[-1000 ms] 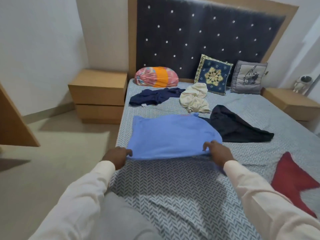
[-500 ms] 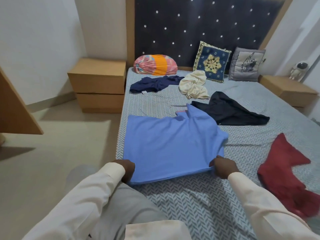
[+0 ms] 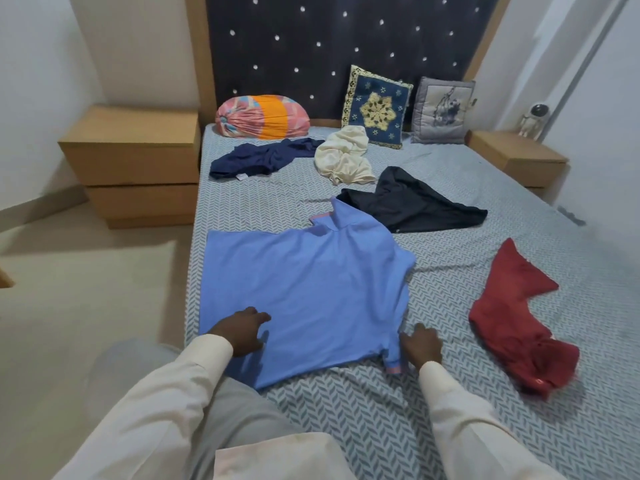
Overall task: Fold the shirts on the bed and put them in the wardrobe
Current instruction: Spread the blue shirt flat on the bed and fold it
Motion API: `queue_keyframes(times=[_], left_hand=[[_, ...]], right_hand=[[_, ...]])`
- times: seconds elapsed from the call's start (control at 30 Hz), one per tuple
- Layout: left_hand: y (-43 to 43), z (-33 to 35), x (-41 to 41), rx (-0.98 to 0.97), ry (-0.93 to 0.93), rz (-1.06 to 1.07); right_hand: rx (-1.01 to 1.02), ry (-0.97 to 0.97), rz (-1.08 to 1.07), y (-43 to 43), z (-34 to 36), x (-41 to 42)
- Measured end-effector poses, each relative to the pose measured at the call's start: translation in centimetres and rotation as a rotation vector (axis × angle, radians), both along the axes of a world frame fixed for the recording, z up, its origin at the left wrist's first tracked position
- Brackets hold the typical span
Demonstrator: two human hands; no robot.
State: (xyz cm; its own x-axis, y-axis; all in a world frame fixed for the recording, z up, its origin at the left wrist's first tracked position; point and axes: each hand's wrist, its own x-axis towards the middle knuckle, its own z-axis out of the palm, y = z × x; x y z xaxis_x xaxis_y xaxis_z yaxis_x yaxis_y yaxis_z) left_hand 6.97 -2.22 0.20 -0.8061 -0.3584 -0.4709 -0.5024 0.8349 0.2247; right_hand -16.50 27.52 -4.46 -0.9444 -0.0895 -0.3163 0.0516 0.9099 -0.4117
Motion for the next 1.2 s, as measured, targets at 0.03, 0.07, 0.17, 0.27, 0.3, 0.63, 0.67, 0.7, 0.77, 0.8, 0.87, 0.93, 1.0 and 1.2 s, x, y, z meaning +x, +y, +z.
queue_keyframes(times=[0.03, 0.07, 0.17, 0.27, 0.3, 0.63, 0.67, 0.7, 0.77, 0.8, 0.87, 0.93, 1.0, 1.2], left_hand=[[0.6, -0.3, -0.6, 0.000, -0.014, -0.024], [1.1, -0.6, -1.3, -0.006, -0.024, -0.042], [1.8, -1.6, -2.2, -0.062, -0.080, -0.116], [1.8, -2.1, -2.3, -0.133, -0.103, -0.151], [1.6, -2.2, -2.4, -0.143, -0.095, -0.157], [1.0, -2.5, -2.3, -0.178, -0.105, -0.095], [1.1, -2.7, -2.3, -0.184, -0.114, -0.083], [1.1, -2.8, -2.3, -0.185, -0.123, -0.070], [1.0, -3.0, -2.4, -0.180, -0.143, -0.039], [1.0, -3.0, -2.5, -0.174, -0.156, -0.019], [1.2, -2.8, -2.6, -0.165, -0.198, 0.016], [1.5, -2.7, -2.4, -0.158, -0.257, 0.029], [2.1, -3.0, -1.9, -0.152, -0.324, 0.026], [3.9, -2.8, -0.9, -0.185, -0.399, -0.010]], right_hand=[[-0.065, -0.011, 0.029, -0.7, -0.4, 0.3], [-0.134, -0.011, 0.053, -1.4, -0.7, 0.2], [-0.277, -0.030, 0.089, -3.4, -2.1, -0.5], [-0.449, -0.121, 0.051, -5.2, -1.5, -0.2], [-0.513, -0.168, 0.014, -5.8, -0.4, 0.5], [-0.720, -0.281, -0.182, -0.1, 3.8, -2.9], [-0.710, -0.249, -0.213, 1.5, 4.0, -3.6], [-0.690, -0.227, -0.228, 3.0, 3.9, -4.4], [-0.631, -0.212, -0.252, 5.8, 3.4, -5.4], [-0.565, -0.192, -0.240, 6.8, 3.1, -5.7], [-0.364, -0.100, -0.160, 8.4, 2.0, -6.3], [-0.121, -0.091, -0.067, 8.7, 0.9, -6.2], [0.070, -0.084, -0.034, 8.3, 0.6, -5.7], [-0.069, 0.021, -0.069, 4.2, 0.5, -6.6]])
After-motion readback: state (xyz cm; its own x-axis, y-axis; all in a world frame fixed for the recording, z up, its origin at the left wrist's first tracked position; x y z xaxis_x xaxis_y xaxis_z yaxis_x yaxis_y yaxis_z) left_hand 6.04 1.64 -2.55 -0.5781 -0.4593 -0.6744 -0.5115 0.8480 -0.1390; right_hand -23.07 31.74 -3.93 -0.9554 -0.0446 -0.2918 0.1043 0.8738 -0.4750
